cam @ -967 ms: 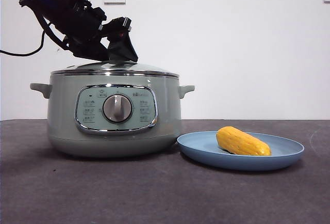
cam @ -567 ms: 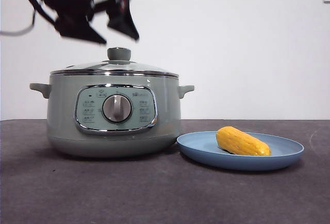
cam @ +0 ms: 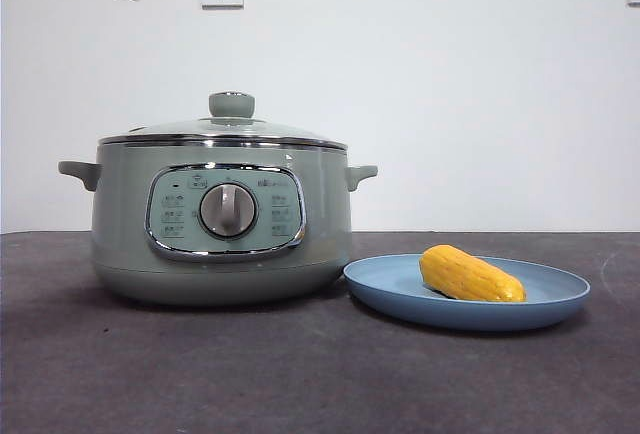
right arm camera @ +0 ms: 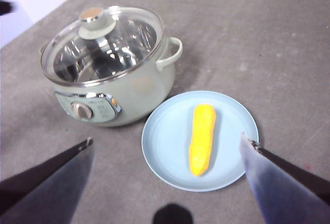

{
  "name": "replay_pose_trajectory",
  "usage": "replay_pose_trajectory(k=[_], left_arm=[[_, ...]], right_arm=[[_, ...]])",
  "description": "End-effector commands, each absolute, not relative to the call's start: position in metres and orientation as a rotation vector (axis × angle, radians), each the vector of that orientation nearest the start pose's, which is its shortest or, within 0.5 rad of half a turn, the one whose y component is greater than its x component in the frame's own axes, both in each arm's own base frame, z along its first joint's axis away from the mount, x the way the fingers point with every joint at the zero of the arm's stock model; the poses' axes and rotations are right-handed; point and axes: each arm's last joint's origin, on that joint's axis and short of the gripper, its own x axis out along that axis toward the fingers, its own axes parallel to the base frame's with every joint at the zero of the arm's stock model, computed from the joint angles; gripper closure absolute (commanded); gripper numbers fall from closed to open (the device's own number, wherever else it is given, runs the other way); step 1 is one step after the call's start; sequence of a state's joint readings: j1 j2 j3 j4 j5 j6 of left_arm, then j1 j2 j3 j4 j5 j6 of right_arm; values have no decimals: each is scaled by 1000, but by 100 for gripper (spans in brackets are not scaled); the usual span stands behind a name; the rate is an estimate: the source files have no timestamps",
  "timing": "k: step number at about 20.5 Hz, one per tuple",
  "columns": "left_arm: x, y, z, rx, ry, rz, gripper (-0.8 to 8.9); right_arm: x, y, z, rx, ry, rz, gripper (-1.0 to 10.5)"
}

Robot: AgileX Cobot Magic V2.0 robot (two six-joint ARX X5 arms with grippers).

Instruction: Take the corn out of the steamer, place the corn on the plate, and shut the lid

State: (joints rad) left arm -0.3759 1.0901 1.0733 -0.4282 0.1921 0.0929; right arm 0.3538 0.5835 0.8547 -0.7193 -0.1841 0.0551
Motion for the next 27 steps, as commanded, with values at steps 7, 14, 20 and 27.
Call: replay_pose_trajectory(k=[7, 14, 20, 27], left_arm=[[152, -69, 357, 84, 583, -687, 315], [135, -66, 351, 22, 704, -801, 315], [134, -66, 351, 20, 715, -809, 835], [136, -67, 352, 23, 693, -810, 818]], right_arm=[[99, 47, 320, -8, 591, 662, 474], [100, 49, 311, -12, 705, 728, 477], [101, 49, 309, -13, 727, 726, 878], [101, 49, 309, -26, 722, 729, 948]])
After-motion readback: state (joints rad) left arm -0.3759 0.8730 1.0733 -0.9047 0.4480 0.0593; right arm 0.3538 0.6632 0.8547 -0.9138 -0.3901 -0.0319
